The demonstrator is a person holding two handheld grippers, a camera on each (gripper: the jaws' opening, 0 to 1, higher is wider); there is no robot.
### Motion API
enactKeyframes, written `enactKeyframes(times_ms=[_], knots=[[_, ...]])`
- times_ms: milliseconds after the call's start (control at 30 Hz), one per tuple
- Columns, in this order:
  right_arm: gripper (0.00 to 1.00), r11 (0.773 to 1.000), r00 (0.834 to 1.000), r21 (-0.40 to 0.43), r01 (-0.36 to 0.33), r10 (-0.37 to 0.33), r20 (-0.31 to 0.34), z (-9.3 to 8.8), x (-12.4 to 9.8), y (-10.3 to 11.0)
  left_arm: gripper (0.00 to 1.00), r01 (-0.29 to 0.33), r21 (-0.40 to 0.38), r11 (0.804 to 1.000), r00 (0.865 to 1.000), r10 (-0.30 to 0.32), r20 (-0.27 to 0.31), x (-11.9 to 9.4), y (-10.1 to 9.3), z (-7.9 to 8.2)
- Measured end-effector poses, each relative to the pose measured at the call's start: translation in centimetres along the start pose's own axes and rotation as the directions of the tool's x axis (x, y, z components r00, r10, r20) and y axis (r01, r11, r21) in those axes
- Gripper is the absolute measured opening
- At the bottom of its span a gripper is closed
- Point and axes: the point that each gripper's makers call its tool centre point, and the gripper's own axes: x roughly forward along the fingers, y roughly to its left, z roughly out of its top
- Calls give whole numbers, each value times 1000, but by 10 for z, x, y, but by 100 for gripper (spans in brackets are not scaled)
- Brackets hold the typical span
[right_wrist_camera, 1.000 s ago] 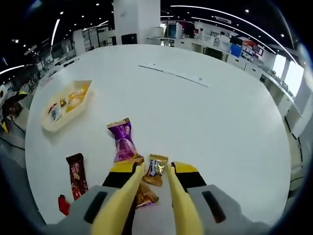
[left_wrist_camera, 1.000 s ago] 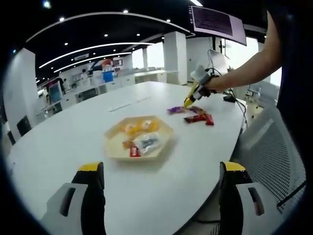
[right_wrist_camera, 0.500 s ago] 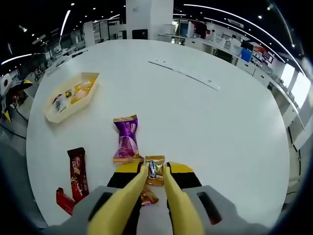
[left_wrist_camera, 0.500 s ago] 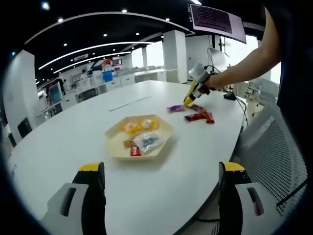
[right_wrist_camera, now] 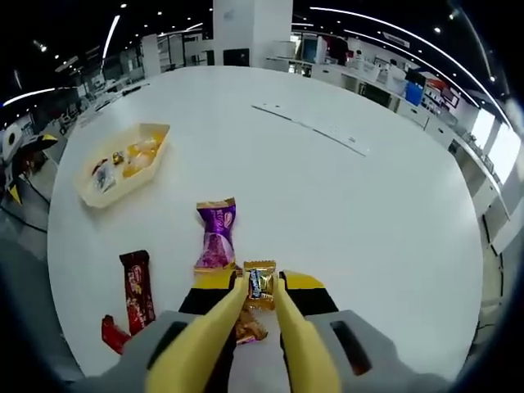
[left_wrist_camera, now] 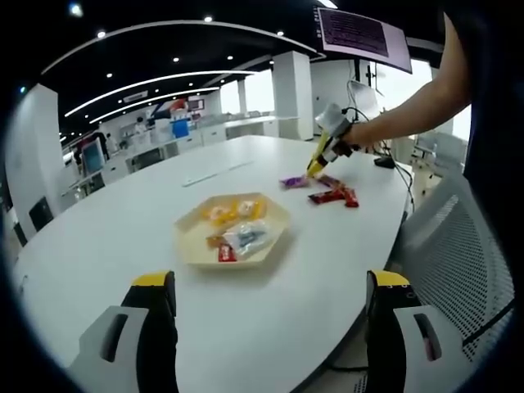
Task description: Place the target food into the container with the food tongs after gripping and lifting it, then release it inside without dropping or visibly crushing the food.
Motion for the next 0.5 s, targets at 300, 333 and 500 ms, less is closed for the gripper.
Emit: enactKeyframes(times_ms=[300,333,500], knots=[[20,1000,999,-16,8,-7,42,31,-20,-7,95,5,-5,1000,1000,-5,6,0,-1,1],[20,1000,999,-16,6,-5,46,34,-21,-7,95,7,-8,1000,1000,-7,6,0,-1,1],[20,1000,997,-16,9,-8,79,52,-33,-11,99,7,-37,999,999,-5,37,-1,1,6]])
